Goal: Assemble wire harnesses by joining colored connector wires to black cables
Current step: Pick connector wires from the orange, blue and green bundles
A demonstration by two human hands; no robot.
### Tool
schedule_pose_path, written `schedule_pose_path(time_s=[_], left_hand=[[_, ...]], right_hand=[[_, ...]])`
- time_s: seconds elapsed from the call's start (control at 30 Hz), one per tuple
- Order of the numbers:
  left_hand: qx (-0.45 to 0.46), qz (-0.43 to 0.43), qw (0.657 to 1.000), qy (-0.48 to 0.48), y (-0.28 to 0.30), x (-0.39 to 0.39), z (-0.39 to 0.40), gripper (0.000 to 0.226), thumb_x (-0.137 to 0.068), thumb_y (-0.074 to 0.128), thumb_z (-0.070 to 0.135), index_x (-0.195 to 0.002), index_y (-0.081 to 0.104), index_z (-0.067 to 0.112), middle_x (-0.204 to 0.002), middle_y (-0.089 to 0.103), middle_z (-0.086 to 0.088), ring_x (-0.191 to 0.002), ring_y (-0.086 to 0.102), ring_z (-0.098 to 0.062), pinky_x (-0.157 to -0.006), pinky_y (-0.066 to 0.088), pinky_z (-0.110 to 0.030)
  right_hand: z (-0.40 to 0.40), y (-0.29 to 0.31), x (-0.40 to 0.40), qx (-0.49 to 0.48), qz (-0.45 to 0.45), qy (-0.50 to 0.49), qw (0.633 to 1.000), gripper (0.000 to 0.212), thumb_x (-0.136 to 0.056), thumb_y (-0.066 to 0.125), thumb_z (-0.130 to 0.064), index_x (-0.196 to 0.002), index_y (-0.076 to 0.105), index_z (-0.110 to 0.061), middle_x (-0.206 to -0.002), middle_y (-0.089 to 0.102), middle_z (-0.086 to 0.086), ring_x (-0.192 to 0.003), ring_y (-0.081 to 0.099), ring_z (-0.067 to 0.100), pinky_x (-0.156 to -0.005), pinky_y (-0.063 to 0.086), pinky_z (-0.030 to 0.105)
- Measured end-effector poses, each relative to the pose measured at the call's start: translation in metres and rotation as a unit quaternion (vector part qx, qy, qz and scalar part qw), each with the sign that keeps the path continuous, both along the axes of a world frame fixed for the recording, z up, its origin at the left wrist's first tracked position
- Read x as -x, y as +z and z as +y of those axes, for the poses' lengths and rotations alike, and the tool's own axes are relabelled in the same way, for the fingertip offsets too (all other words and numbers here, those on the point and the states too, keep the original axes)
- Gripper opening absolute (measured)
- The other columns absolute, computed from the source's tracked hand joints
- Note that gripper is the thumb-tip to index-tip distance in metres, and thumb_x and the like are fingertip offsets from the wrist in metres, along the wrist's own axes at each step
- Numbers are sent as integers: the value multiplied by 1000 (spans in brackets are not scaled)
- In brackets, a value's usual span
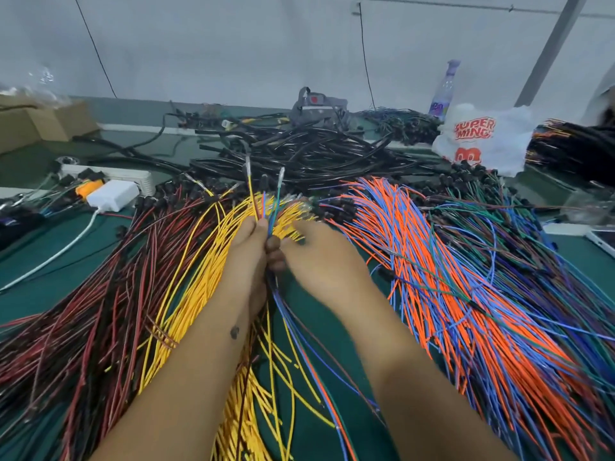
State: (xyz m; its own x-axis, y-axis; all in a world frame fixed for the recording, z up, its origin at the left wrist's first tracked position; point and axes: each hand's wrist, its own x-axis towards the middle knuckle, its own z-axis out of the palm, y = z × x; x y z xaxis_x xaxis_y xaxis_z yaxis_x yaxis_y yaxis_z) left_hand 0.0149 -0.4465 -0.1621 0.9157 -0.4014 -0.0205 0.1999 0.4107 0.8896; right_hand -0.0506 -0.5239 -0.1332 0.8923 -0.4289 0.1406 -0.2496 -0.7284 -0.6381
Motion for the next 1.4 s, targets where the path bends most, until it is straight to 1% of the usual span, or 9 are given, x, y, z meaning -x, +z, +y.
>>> schedule_pose_path(time_s=[0.1, 0.23, 0.4, 0.67, 0.87, 1.13, 1.27, 1.33, 1.4], left_hand=[[5, -35, 998, -53, 0, -1, 1, 16, -104, 34, 22, -91, 43, 20, -48, 25, 12, -39, 18, -2, -37, 16, -13], [-54, -78, 992, -80, -1, 5, -3, 17, -104, 36, 22, -92, 48, 24, -48, 25, 13, -37, 21, -2, -35, 18, -13], [-116, -103, 986, -60, -4, 9, -6, 25, -104, 35, 31, -90, 54, 23, -48, 29, 10, -40, 24, -5, -37, 22, -14], [-57, -48, 991, -107, -1, 11, -5, 24, -103, 41, 19, -92, 62, 14, -56, 61, -5, -44, 52, -12, -45, 50, -23], [-77, -26, 987, -136, -2, 10, -7, 27, -103, 41, 17, -99, 65, 5, -64, 66, -11, -51, 61, -18, -54, 58, -30], [-132, -46, 983, -121, -4, 4, -5, 28, -103, 37, 23, -91, 61, 12, -47, 34, 9, -37, 23, -3, -36, 21, -14], [-165, -71, 978, -105, -6, 4, -5, 35, -102, 41, 35, -78, 60, 17, -48, 30, 11, -37, 23, -3, -36, 21, -14], [-156, -83, 979, -98, -7, 4, -3, 34, -102, 42, 34, -74, 54, 18, -48, 29, 12, -37, 23, -2, -36, 21, -14], [-129, -70, 986, -80, -6, 2, -2, 34, -103, 39, 31, -72, 48, 19, -47, 29, 12, -35, 23, -2, -34, 20, -13]], right_hand=[[-18, 7, -7, -265, -20, 37, 963, 37, -93, 58, -38, -117, 63, -10, -82, 59, 0, -60, 55, 17, -54, 42, 23], [-29, 1, -16, -351, -106, 45, 929, 16, -89, 67, -28, -83, 61, -15, -61, 40, -4, -45, 32, 7, -43, 26, 19], [-30, -14, -25, -402, -167, 46, 899, 5, -91, 63, -9, -88, 60, -10, -61, 35, 0, -46, 27, 6, -41, 24, 16], [-38, -15, -27, -401, -224, 39, 887, 28, -95, 57, -8, -68, 55, -17, -45, 46, -16, -38, 38, -1, -39, 32, 12], [-41, -14, -31, -387, -268, -2, 882, 16, -91, 63, -8, -75, 59, -10, -70, 53, 12, -56, 48, 14, -49, 43, 20], [-38, -16, -37, -411, -235, 25, 881, 20, -98, 55, -17, -84, 65, -7, -73, 65, 5, -61, 57, 14, -49, 45, 18], [-41, -15, -40, -357, -170, 27, 918, 41, -99, 53, -30, -95, 63, 10, -74, 60, 10, -60, 49, 20, -58, 42, 25], [-42, -13, -38, -321, -137, 26, 937, 43, -99, 51, -37, -79, 61, 0, -75, 55, 11, -66, 47, 23, -68, 41, 30], [-45, -11, -32, -284, -98, 39, 953, 42, -100, 47, -39, -71, 65, -13, -69, 64, 2, -65, 57, 14, -64, 46, 19]])
